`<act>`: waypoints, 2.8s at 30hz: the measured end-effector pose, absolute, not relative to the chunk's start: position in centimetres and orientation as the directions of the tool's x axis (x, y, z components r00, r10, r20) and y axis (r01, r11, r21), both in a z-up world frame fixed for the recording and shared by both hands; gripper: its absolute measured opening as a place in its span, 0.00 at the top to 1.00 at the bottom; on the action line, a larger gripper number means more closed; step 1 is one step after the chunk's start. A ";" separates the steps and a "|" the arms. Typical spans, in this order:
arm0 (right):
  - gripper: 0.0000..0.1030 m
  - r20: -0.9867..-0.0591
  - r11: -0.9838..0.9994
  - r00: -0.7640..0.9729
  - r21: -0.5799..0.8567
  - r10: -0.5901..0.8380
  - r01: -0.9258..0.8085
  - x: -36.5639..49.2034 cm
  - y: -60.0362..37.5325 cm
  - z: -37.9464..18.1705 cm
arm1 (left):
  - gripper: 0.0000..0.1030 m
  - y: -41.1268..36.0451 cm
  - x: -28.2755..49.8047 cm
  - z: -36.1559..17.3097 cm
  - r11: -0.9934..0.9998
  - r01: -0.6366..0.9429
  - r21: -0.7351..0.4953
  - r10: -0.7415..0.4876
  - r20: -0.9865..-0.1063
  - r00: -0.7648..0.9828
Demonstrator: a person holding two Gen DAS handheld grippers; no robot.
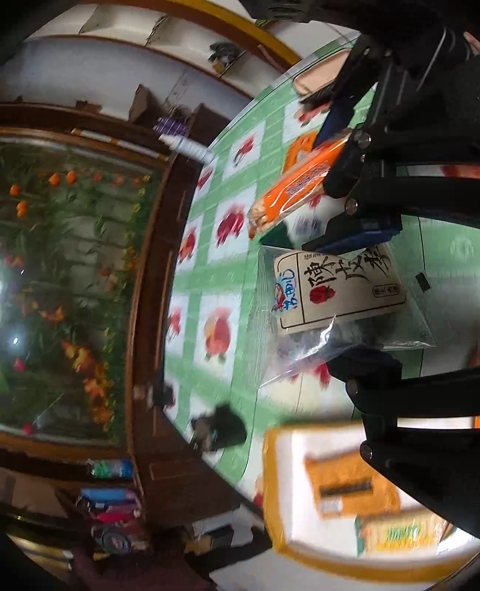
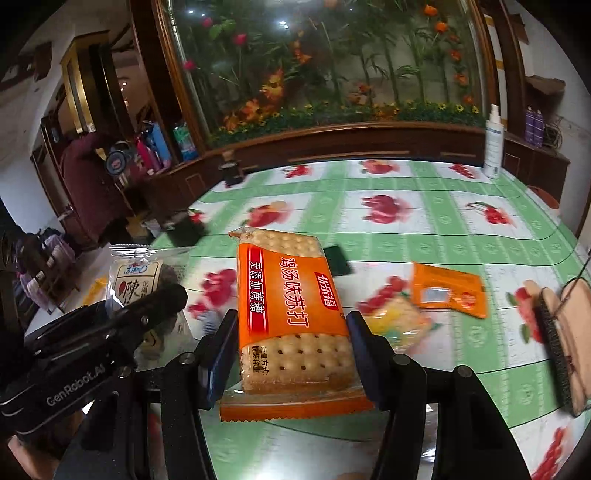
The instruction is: Organize snacks
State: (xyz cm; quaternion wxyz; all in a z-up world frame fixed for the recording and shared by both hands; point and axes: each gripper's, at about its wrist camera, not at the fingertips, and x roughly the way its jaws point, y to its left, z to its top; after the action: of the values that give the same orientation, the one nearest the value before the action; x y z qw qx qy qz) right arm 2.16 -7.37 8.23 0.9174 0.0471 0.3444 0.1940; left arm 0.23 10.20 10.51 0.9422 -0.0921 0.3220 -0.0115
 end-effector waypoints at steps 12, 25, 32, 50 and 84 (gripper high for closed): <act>0.39 -0.573 0.846 0.630 0.265 0.524 -0.462 0.0 4.0 9.5 | 0.58 21.5 -1.4 10.9 0.933 -0.312 -0.181 0.144 -0.608 0.781; 0.39 -0.618 0.770 0.519 0.239 0.591 -0.592 -2.8 8.7 6.2 | 0.58 26.9 -0.9 8.0 0.863 -0.489 -0.124 0.277 -0.693 0.665; 0.43 -0.615 0.745 0.498 0.233 0.611 -0.625 -3.9 9.3 5.9 | 0.58 28.0 -0.9 7.1 0.842 -0.531 -0.097 0.312 -0.716 0.625; 0.42 -0.600 0.705 0.461 0.262 0.653 -0.659 -4.3 9.2 5.9 | 0.52 27.1 0.0 6.6 0.848 -0.528 -0.055 0.335 -0.717 0.612; 0.25 -0.412 0.904 0.840 0.381 0.353 -0.193 1.0 -16.8 9.0 | 0.23 15.7 -2.4 12.3 0.975 -0.219 -0.020 0.186 -0.457 0.870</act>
State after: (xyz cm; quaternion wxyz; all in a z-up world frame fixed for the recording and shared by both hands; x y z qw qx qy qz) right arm 1.03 -16.84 9.02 0.9449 0.1646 0.2435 0.1445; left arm -2.40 15.71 12.30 0.9663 -0.0356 0.2324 0.1050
